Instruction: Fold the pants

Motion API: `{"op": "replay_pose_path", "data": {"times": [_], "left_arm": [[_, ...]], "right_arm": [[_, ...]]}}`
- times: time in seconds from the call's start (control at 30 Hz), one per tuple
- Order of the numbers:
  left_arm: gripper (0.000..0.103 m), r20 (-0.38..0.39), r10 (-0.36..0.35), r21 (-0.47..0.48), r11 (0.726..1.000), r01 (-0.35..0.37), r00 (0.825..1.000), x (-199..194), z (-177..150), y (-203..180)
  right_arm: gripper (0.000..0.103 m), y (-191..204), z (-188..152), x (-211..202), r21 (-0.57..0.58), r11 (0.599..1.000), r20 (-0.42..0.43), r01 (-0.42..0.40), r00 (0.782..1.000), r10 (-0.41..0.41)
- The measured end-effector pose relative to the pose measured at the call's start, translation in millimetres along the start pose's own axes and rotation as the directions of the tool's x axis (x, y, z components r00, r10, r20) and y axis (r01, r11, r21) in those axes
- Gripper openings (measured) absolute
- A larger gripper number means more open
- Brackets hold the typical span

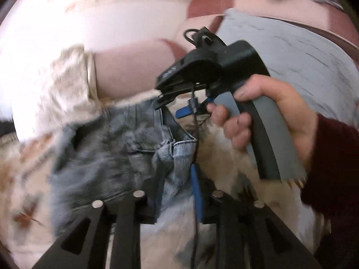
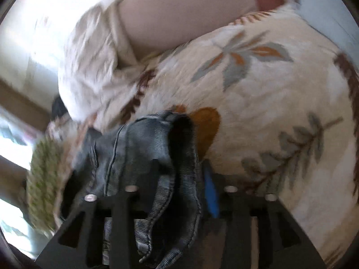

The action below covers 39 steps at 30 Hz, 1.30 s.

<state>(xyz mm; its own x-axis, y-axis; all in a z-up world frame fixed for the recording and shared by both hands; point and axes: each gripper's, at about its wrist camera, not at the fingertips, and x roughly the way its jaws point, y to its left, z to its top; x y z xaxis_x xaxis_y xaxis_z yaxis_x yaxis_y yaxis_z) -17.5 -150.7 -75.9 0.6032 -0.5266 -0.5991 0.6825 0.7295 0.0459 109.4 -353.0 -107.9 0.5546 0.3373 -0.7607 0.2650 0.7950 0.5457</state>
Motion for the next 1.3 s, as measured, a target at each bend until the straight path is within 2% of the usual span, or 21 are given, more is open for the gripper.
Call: {"op": "replay_pose_path", "data": {"times": [0.07, 0.1, 0.2, 0.27, 0.3, 0.33, 0.37, 0.43, 0.5, 0.63, 0.73, 0.77, 0.9, 1.0, 1.07, 1.3], "left_arm": [[0.044, 0.059, 0.026, 0.055, 0.998, -0.029, 0.998, -37, 0, 5], [0.047, 0.089, 0.045, 0.071, 0.996, -0.051, 0.995, -53, 0, 11], [0.054, 0.158, 0.16, 0.078, 0.982, -0.173, 0.975, -88, 4, 46], [0.054, 0.172, 0.265, 0.034, 0.961, -0.275, 0.949, -94, 8, 76], [0.054, 0.152, 0.311, -0.015, 0.95, -0.312, 0.938, -91, 11, 95], [0.054, 0.125, 0.329, -0.071, 0.944, -0.323, 0.936, -90, 12, 109], [0.054, 0.101, 0.326, -0.141, 0.94, -0.311, 0.94, -83, 15, 127], [0.054, 0.073, 0.333, -0.2, 0.928, -0.313, 0.94, -67, 15, 144], [0.053, 0.039, 0.325, -0.215, 0.926, -0.31, 0.945, -49, 11, 148], [0.044, -0.029, 0.266, -0.246, 0.932, -0.265, 0.963, -11, 3, 152], [0.04, -0.087, 0.24, -0.204, 0.946, -0.254, 0.967, 9, -5, 142], [0.036, -0.103, 0.235, -0.184, 0.95, -0.251, 0.967, 17, -9, 137], [0.032, -0.142, 0.227, -0.154, 0.957, -0.248, 0.964, 42, -16, 125], [0.028, -0.18, 0.222, -0.112, 0.963, -0.245, 0.958, 61, -21, 115], [0.025, -0.181, 0.238, -0.077, 0.964, -0.255, 0.954, 69, -21, 107], [0.024, -0.22, 0.184, -0.091, 0.974, -0.208, 0.958, 84, -14, 113]], "right_arm": [[0.044, -5, -5, -24, 0.04, 0.997, 0.069, -0.063, 0.996, 0.06], [0.045, -5, -10, -40, 0.043, 0.996, 0.11, -0.078, 0.991, 0.073], [0.048, 0, -33, -84, 0.049, 0.992, 0.207, -0.12, 0.972, 0.108], [0.048, 7, -51, -100, 0.039, 0.988, 0.232, -0.15, 0.963, 0.137], [0.048, 13, -61, -107, 0.03, 0.987, 0.242, -0.155, 0.96, 0.144], [0.048, 20, -73, -113, 0.015, 0.987, 0.25, -0.16, 0.956, 0.152], [0.048, 27, -80, -115, 0.002, 0.986, 0.252, -0.166, 0.954, 0.16], [0.048, 42, -95, -116, -0.026, 0.983, 0.25, -0.184, 0.95, 0.185], [0.048, 56, -103, -109, -0.049, 0.978, 0.242, -0.202, 0.948, 0.208], [0.048, 74, -104, -86, -0.079, 0.974, 0.215, -0.214, 0.95, 0.226], [0.047, 76, -99, -66, -0.069, 0.967, 0.181, -0.246, 0.95, 0.255], [0.047, 76, -98, -61, -0.072, 0.969, 0.178, -0.238, 0.953, 0.247], [0.047, 75, -94, -42, -0.071, 0.975, 0.129, -0.212, 0.967, 0.22], [0.044, 69, -96, -20, -0.055, 0.992, 0.046, -0.118, 0.992, 0.121], [0.044, 59, -99, -8, -0.035, 0.997, -0.006, -0.072, 0.997, 0.072], [0.044, 27, -105, -4, 0.066, 0.988, -0.052, -0.143, 0.988, 0.147]]}}
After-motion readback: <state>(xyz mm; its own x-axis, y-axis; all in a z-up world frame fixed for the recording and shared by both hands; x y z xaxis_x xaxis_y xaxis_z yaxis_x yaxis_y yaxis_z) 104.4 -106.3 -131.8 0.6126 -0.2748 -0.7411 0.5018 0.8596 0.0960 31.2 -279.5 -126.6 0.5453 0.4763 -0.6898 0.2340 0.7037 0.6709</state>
